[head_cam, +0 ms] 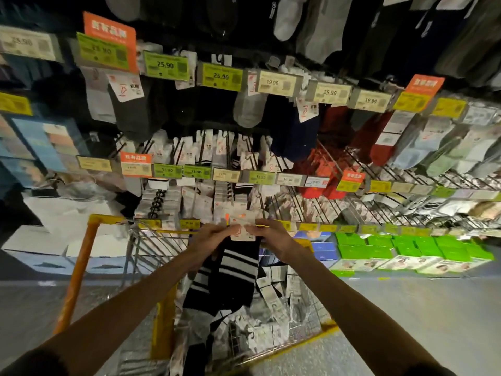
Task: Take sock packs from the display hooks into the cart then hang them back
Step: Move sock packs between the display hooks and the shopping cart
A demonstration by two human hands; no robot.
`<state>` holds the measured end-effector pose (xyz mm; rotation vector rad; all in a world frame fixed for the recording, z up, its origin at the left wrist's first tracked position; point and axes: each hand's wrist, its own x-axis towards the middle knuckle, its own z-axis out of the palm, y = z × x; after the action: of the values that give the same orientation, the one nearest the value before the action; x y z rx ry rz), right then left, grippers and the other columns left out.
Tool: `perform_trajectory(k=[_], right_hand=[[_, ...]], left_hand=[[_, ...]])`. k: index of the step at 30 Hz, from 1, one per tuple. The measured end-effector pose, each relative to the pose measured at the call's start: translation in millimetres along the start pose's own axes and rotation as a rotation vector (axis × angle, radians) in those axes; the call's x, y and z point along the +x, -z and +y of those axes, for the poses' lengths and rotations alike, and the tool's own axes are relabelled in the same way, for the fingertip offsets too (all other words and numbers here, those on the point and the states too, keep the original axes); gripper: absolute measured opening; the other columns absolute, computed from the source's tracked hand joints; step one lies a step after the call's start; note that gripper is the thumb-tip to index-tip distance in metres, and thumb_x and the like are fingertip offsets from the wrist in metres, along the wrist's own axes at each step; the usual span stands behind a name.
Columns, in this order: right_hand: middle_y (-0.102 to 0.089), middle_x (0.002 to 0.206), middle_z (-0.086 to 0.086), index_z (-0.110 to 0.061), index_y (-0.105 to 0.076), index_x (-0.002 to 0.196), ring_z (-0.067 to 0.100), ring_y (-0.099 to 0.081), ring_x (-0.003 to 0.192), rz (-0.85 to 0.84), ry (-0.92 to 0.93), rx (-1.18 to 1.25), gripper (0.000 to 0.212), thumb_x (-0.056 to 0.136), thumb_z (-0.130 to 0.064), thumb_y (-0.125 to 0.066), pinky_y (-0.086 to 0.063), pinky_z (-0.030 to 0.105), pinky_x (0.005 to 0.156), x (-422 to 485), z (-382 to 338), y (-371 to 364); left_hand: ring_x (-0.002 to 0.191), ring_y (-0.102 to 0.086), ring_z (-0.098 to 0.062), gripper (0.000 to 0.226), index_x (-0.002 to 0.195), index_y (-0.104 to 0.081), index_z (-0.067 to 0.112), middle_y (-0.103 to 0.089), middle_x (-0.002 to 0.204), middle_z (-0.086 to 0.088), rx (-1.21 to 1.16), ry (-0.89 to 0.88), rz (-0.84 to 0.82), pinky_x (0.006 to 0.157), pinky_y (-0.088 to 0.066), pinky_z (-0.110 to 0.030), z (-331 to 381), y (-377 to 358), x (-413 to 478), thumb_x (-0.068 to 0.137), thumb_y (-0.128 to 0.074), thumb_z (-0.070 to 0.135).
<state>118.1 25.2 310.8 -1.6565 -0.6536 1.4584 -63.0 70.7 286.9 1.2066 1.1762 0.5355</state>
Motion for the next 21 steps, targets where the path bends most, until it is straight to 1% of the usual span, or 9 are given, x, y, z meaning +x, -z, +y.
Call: perform_trajectory(k=[3, 6, 7, 9, 11, 13, 16, 19, 21], right_hand=[[-0.069, 0.087, 0.007, -0.011, -0.065, 0.089, 0.017, -0.066, 0.074, 0.050, 0.009, 0.148, 0.011, 0.085, -0.004, -0.071, -0.052, 0.026, 0.056, 22.0, -1.8, 5.8], [-0.069, 0.087, 0.008, -0.011, -0.064, 0.086, 0.016, -0.068, 0.068, 0.095, 0.008, 0.288, 0.017, 0.084, 0.004, -0.069, -0.055, 0.026, 0.054, 55.1, -1.9, 10.5], [-0.069, 0.090, 0.011, -0.010, -0.064, 0.087, 0.018, -0.069, 0.068, 0.111, 0.004, 0.340, 0.018, 0.083, 0.007, -0.069, -0.058, 0.029, 0.060, 66.9, -2.0, 10.7], [-0.066, 0.094, 0.015, -0.008, -0.064, 0.087, 0.023, -0.066, 0.074, 0.151, 0.005, 0.440, 0.020, 0.082, 0.010, -0.068, -0.057, 0.040, 0.078, 91.3, -2.1, 11.8], [-0.066, 0.088, 0.014, -0.008, -0.064, 0.087, 0.025, -0.064, 0.076, 0.181, 0.001, 0.513, 0.022, 0.083, 0.013, -0.065, -0.054, 0.044, 0.081, 111.4, -3.8, 14.3], [-0.065, 0.081, 0.011, -0.007, -0.064, 0.092, 0.020, -0.064, 0.067, 0.210, 0.029, 0.479, 0.024, 0.082, 0.015, -0.064, -0.054, 0.034, 0.068, 127.5, -5.0, 18.6], [-0.059, 0.075, 0.008, -0.005, -0.063, 0.100, 0.010, -0.058, 0.055, 0.268, 0.132, 0.294, 0.023, 0.084, 0.012, -0.063, -0.049, 0.023, 0.056, 142.1, -0.6, 25.6], [-0.063, 0.065, -0.001, -0.001, -0.063, 0.101, 0.007, -0.057, 0.051, 0.313, 0.209, 0.241, 0.019, 0.085, 0.009, -0.065, -0.050, 0.023, 0.055, 154.5, 5.9, 32.6], [-0.064, 0.062, -0.010, -0.006, -0.065, 0.097, 0.007, -0.057, 0.055, 0.321, 0.265, 0.207, 0.018, 0.085, 0.008, -0.066, -0.050, 0.022, 0.059, 160.5, 6.0, 36.3]], left_hand=[[0.085, -0.069, -0.042, 0.038, 0.073, -0.081, 0.025, -0.075, 0.086, -0.018, -0.027, 0.042, -0.035, 0.079, -0.052, -0.043, 1.5, 5.7, 17.6, 0.065, -0.081, 0.062], [0.053, -0.060, -0.025, 0.037, 0.045, -0.069, 0.025, -0.062, 0.050, -0.003, 0.017, 0.063, -0.021, 0.068, -0.047, -0.036, 6.2, 12.8, 39.6, 0.069, -0.079, 0.050], [0.056, -0.063, -0.023, 0.036, 0.047, -0.070, 0.024, -0.066, 0.054, -0.005, 0.045, 0.050, -0.023, 0.070, -0.049, -0.038, 7.3, 12.9, 47.9, 0.069, -0.080, 0.049], [0.083, -0.071, -0.034, 0.047, 0.067, -0.078, 0.016, -0.074, 0.084, -0.019, 0.061, -0.011, -0.017, 0.088, -0.054, -0.045, 3.9, 12.8, 67.2, 0.060, -0.085, 0.061], [0.090, -0.071, -0.037, 0.061, 0.074, -0.080, 0.015, -0.074, 0.088, -0.021, 0.127, -0.051, -0.035, 0.092, -0.055, -0.049, -4.3, 12.8, 89.4, 0.057, -0.080, 0.074], [0.075, -0.073, -0.030, 0.049, 0.068, -0.079, 0.023, -0.074, 0.072, -0.008, 0.221, -0.037, -0.003, 0.075, -0.057, -0.040, -3.0, 7.9, 106.3, 0.061, -0.077, 0.072], [0.048, -0.058, -0.007, 0.030, 0.058, -0.075, 0.023, -0.059, 0.047, 0.011, 0.353, -0.087, 0.023, 0.051, -0.043, -0.023, -7.1, -3.9, 123.0, 0.074, -0.079, 0.048], [0.058, -0.069, -0.018, 0.024, 0.066, -0.080, 0.026, -0.073, 0.062, 0.003, 0.296, -0.074, -0.042, 0.060, -0.055, -0.031, -23.0, -10.8, 135.4, 0.066, -0.086, 0.049], [0.066, -0.069, -0.017, 0.010, 0.064, -0.079, 0.032, -0.075, 0.068, 0.000, 0.247, -0.042, -0.044, 0.064, -0.054, -0.029, -27.4, -10.2, 139.6, 0.067, -0.087, 0.035]])
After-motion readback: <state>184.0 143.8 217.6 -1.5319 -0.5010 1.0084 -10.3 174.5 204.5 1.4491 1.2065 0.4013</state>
